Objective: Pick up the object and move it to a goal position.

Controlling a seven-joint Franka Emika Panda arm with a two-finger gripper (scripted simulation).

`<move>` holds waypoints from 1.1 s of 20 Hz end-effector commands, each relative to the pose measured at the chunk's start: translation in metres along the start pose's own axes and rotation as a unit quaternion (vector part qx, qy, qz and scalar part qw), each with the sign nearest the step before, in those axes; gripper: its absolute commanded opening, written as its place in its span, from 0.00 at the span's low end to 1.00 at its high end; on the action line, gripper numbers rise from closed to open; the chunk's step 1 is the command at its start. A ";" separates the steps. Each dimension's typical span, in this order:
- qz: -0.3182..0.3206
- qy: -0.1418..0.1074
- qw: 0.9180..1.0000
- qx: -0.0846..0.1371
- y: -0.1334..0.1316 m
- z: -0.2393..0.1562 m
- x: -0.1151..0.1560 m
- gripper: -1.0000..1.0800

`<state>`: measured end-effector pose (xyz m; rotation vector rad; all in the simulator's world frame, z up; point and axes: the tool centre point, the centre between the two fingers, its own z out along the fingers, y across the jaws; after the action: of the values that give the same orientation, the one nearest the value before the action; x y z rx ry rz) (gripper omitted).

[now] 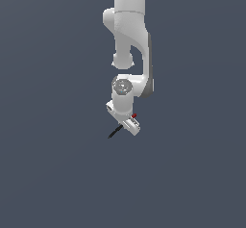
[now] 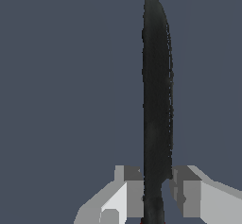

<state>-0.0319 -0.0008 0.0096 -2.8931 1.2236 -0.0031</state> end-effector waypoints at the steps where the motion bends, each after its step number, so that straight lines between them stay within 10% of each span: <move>1: -0.001 0.000 1.000 0.000 -0.009 0.000 -0.001 0.00; 22: -0.001 0.000 1.000 0.000 -0.143 0.001 0.001 0.00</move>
<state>0.0647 0.0906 0.0096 -2.8948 1.2213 -0.0029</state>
